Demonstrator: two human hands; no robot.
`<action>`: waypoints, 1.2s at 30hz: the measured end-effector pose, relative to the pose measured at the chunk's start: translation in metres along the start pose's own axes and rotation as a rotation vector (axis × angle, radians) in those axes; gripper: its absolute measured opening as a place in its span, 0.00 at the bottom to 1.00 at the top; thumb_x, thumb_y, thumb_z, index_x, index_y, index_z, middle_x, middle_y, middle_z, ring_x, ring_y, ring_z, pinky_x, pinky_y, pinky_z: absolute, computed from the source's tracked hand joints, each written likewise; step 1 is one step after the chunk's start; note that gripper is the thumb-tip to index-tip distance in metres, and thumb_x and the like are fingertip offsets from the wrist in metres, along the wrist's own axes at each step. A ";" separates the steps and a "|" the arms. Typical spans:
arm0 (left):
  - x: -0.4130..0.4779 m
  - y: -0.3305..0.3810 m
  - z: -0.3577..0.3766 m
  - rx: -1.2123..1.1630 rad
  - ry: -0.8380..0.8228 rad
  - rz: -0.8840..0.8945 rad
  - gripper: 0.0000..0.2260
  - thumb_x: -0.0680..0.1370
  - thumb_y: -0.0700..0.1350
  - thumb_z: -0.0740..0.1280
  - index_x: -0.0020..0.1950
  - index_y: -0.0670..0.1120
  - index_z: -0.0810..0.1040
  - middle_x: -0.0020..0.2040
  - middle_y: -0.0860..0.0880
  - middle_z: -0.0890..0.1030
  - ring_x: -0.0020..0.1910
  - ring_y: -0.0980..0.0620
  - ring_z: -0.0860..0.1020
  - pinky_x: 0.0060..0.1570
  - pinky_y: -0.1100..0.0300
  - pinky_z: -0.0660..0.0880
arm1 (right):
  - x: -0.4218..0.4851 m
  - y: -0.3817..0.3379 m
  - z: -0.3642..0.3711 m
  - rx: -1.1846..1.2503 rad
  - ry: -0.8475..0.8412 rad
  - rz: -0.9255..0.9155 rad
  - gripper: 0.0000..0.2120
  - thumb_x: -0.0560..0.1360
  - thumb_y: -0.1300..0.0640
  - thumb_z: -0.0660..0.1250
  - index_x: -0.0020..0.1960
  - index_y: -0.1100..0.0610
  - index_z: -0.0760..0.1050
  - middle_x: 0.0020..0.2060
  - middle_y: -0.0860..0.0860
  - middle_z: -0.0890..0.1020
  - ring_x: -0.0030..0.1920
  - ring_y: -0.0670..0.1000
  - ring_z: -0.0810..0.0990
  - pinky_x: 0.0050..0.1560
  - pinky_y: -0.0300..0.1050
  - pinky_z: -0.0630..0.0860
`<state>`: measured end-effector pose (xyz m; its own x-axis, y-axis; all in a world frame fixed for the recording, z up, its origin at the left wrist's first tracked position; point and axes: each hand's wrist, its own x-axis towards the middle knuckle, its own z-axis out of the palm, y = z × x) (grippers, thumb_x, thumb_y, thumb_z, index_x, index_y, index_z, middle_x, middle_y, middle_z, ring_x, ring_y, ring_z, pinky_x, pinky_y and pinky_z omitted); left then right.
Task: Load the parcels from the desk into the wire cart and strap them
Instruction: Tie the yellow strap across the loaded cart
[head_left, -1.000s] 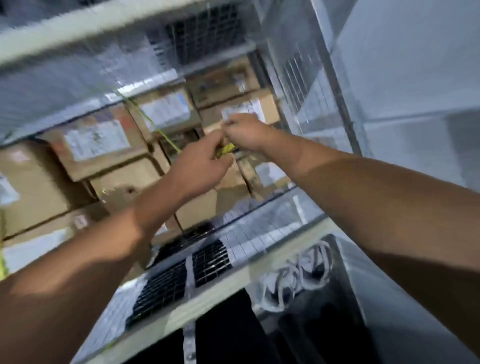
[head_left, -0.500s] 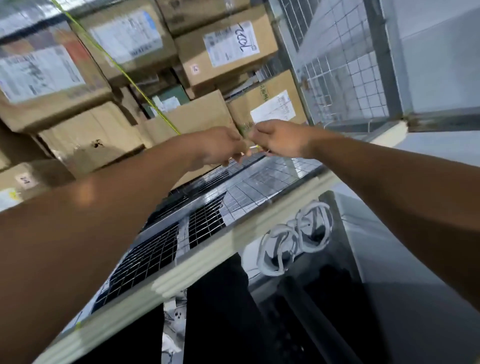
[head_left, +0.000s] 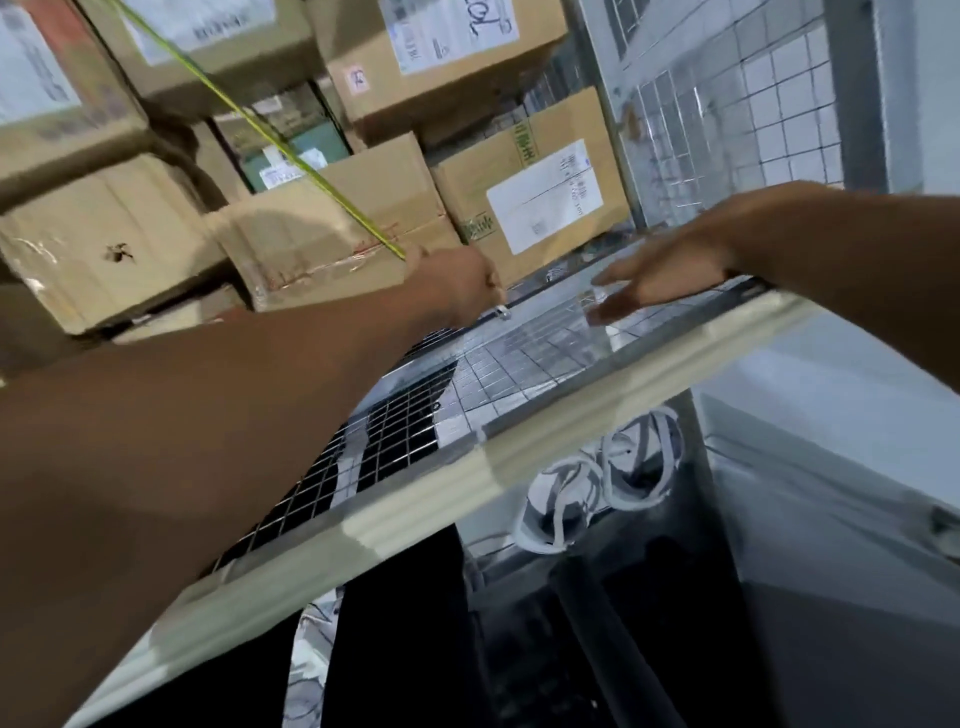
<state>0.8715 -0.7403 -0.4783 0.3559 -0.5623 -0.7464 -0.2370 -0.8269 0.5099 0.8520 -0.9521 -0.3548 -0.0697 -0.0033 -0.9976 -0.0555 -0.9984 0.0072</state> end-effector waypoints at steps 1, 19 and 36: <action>0.003 -0.002 0.003 -0.016 0.008 0.017 0.12 0.82 0.56 0.67 0.56 0.51 0.85 0.56 0.52 0.85 0.62 0.48 0.78 0.72 0.43 0.54 | 0.005 -0.003 0.000 0.014 -0.028 -0.039 0.46 0.72 0.22 0.52 0.85 0.42 0.50 0.84 0.46 0.50 0.84 0.54 0.49 0.81 0.60 0.45; -0.001 -0.012 0.027 0.038 -0.135 0.307 0.08 0.81 0.55 0.70 0.53 0.54 0.86 0.48 0.60 0.79 0.57 0.54 0.78 0.62 0.50 0.57 | 0.048 -0.028 0.042 0.078 -0.207 -0.062 0.51 0.68 0.19 0.50 0.83 0.39 0.38 0.83 0.49 0.38 0.83 0.57 0.37 0.78 0.68 0.36; 0.004 0.011 0.057 -0.075 0.010 0.178 0.07 0.81 0.54 0.69 0.52 0.56 0.86 0.56 0.58 0.84 0.58 0.55 0.76 0.50 0.56 0.50 | 0.048 -0.021 0.046 0.009 -0.206 0.000 0.61 0.64 0.16 0.52 0.84 0.47 0.36 0.84 0.50 0.38 0.84 0.57 0.41 0.80 0.65 0.40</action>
<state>0.8186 -0.7514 -0.4999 0.3234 -0.6991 -0.6377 -0.2292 -0.7118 0.6640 0.8042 -0.9283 -0.4000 -0.2718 0.0091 -0.9623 -0.0646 -0.9979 0.0088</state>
